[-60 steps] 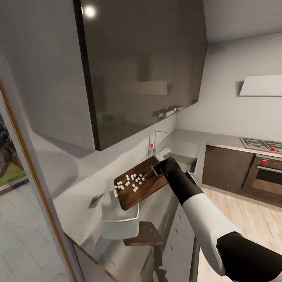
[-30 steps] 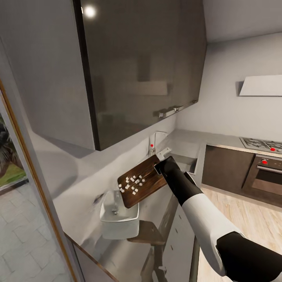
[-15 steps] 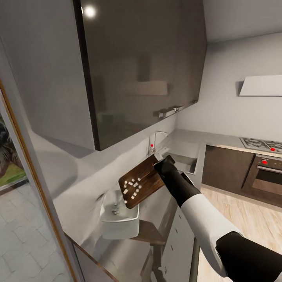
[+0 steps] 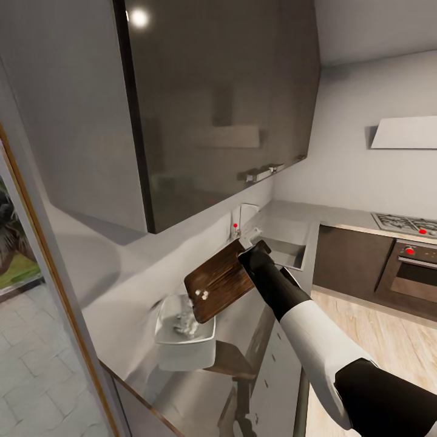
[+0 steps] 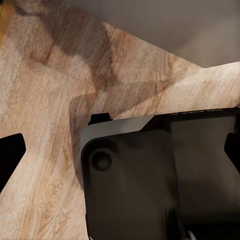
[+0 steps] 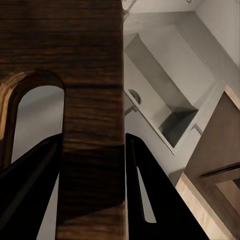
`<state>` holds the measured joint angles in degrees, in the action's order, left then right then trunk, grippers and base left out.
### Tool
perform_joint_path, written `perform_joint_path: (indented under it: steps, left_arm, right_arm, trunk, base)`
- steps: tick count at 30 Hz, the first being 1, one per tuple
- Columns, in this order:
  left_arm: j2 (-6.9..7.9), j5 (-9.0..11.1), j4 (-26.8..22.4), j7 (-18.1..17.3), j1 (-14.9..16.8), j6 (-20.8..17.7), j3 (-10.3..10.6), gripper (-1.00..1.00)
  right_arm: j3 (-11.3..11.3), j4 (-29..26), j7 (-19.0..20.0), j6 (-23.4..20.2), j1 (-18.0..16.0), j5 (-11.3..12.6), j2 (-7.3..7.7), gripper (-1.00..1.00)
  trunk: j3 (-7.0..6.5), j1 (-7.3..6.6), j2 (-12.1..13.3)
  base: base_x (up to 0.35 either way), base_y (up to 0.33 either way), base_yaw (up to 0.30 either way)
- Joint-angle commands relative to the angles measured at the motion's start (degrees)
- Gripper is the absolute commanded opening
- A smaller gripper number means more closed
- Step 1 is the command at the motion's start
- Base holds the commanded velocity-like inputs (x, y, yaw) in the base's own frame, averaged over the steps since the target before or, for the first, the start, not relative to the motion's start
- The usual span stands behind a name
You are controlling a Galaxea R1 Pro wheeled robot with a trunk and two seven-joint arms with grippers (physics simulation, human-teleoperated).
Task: In the kitchen, take the Vidalia onion out of the sink, dice it on the chopping board with the paring knife, put the diced onion into the bowl on the countertop, then place both the paring knife and the chopping board into the sink.
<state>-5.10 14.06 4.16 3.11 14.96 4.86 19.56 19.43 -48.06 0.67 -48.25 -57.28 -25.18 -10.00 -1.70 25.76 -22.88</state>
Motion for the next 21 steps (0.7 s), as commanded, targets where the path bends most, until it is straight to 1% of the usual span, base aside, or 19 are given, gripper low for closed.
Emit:
perform_joint_path:
  steps: [1, 16, 21]
  left_arm:
    - [-0.03, 0.48, 0.26, 0.05, 0.07, 0.42, 0.48, 1.0]
    - [0.0, 0.53, 0.3, 0.05, 0.07, 0.42, 0.48, 1.0]
    - [0.0, 0.53, 0.31, 0.05, 0.07, 0.42, 0.48, 1.0]
  right_arm:
    - [0.08, -0.02, 0.05, -0.27, -0.02, -0.22, 0.0, -1.0]
    - [0.11, -0.02, 0.13, -0.11, -0.02, -0.25, 0.0, -1.0]
    - [-0.43, -0.21, 0.6, 0.11, -0.02, -0.17, 0.0, -1.0]
  trunk:
    - [0.03, 0.02, -0.05]
    - [0.03, 0.02, -0.05]
    - [0.03, 0.02, -0.05]
  base:
    - [0.0, 0.0, 0.0]
    - [0.0, 0.0, 0.0]
    - [0.0, 0.0, 0.0]
